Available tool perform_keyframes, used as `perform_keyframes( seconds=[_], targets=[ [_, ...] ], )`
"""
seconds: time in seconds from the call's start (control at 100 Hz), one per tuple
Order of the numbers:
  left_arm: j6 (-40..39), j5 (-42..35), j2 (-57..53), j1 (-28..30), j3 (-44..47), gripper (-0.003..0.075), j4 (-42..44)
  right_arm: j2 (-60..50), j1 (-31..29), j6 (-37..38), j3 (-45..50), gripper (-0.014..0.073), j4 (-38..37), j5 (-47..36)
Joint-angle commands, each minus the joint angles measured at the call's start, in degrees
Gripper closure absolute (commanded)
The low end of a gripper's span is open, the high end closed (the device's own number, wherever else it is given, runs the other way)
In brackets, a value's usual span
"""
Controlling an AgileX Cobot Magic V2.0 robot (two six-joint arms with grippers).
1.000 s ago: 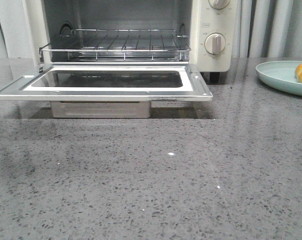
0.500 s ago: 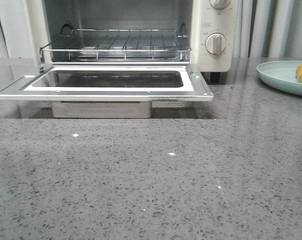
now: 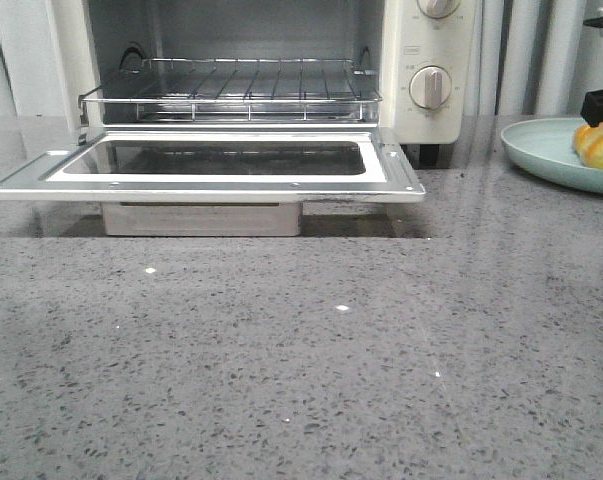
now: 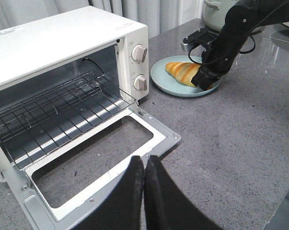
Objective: Put bread in oven
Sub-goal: 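Reach the right gripper to the croissant on the blue plate and grasp, then lift the croissant and carry it into the open oven with the right gripper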
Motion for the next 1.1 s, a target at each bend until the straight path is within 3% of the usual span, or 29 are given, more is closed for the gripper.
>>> perform_keyframes(
  seconds=[0.0, 0.14, 0.36, 0.53, 0.68, 0.89, 1.09],
  targets=[
    [0.13, -3.6, 0.07, 0.28, -1.32, 0.0742, -1.95, -1.63, -0.44, 0.27, -1.32, 0.0659, -0.43, -1.76],
    [0.13, -3.6, 0.07, 0.28, -1.32, 0.0742, -1.95, -5.5, -0.44, 0.27, -1.4, 0.0659, -0.43, -3.65],
    [0.13, -4.11, 0.07, 0.28, -1.32, 0.0742, -1.95, -21.3, 2.91, -0.36, -1.4, 0.0659, -0.2, -4.29],
    [0.13, -11.25, 0.07, 0.28, -1.32, 0.0742, -1.74, -32.21, 13.12, -0.49, -1.4, 0.0659, 1.41, 3.41],
    [0.13, -18.7, 0.07, 0.28, -1.32, 0.0741, -1.62, -37.4, 27.0, -0.49, -1.4, 0.0659, 3.22, 4.68],
    [0.13, -21.09, 0.07, 0.28, -1.32, 0.0742, -1.62, -33.03, 41.14, -0.49, -1.4, 0.0659, 3.66, 1.36],
    [0.13, -20.98, 0.07, 0.28, -1.32, 0.0742, -1.98, -19.72, 42.91, -0.74, -7.76, 0.0662, -0.09, 0.66]
  ],
)
